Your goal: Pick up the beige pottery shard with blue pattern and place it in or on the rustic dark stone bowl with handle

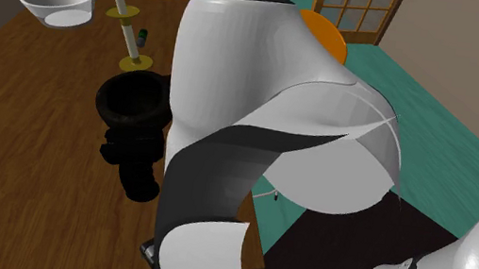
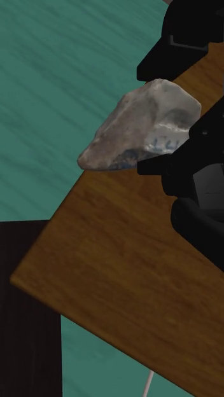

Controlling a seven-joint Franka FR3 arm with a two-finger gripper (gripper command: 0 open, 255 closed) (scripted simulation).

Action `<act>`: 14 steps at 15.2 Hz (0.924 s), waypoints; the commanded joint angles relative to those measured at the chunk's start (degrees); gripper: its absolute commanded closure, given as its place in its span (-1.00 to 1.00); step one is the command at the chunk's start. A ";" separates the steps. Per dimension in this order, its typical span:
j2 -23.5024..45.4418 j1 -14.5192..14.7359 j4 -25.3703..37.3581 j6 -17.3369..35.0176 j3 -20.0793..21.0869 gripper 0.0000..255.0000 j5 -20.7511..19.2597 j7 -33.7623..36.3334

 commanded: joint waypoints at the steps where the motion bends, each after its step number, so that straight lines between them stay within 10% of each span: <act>1: 0.01 0.00 -0.05 -0.03 0.00 1.00 -0.01 0.00; 14: -6.62 -0.70 2.99 -9.50 -1.21 1.00 -2.49 2.82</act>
